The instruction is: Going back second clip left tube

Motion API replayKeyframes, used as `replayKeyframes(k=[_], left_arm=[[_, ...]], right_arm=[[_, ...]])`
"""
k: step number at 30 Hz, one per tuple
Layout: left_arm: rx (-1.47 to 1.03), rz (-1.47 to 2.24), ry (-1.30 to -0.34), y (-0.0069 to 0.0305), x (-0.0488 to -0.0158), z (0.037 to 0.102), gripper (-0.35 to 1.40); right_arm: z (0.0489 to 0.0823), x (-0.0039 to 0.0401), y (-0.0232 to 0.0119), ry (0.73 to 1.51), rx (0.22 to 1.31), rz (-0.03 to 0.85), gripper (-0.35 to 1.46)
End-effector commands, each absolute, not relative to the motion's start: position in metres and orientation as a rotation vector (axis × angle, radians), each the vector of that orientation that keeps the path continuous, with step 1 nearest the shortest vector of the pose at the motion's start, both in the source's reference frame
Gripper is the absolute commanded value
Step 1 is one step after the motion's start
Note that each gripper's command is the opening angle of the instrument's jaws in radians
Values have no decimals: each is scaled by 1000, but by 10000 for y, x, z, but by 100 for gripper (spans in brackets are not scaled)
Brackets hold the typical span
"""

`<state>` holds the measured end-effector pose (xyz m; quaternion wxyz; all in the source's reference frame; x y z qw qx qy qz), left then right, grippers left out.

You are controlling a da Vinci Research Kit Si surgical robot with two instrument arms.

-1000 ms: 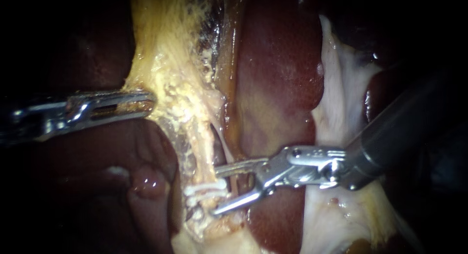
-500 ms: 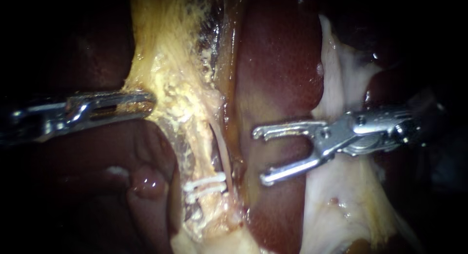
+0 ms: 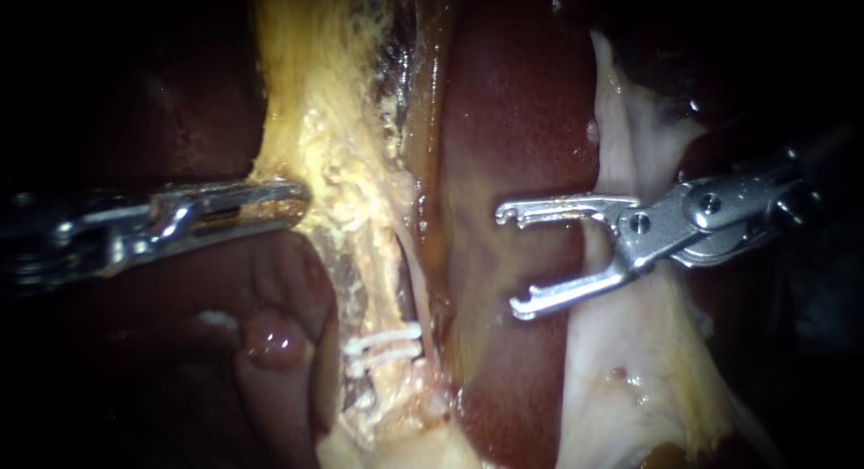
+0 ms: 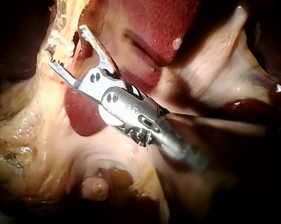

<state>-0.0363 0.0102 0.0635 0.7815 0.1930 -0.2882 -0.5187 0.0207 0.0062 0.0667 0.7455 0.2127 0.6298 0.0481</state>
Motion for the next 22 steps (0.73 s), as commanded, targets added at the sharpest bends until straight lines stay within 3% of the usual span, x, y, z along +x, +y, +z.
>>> replayKeyframes(k=[1, 8, 22], left_arm=[[424, -1110, -614, 98, -368, 640, -35], [440, -1090, -600, 87, -390, 656, -35], [445, -1088, -600, 91, -389, 653, -35]], right_arm=[[667, 206, 62, 1378, 467, 106, 60], [666, 204, 62, 1379, 464, 100, 60], [666, 202, 61, 1379, 465, 99, 60]])
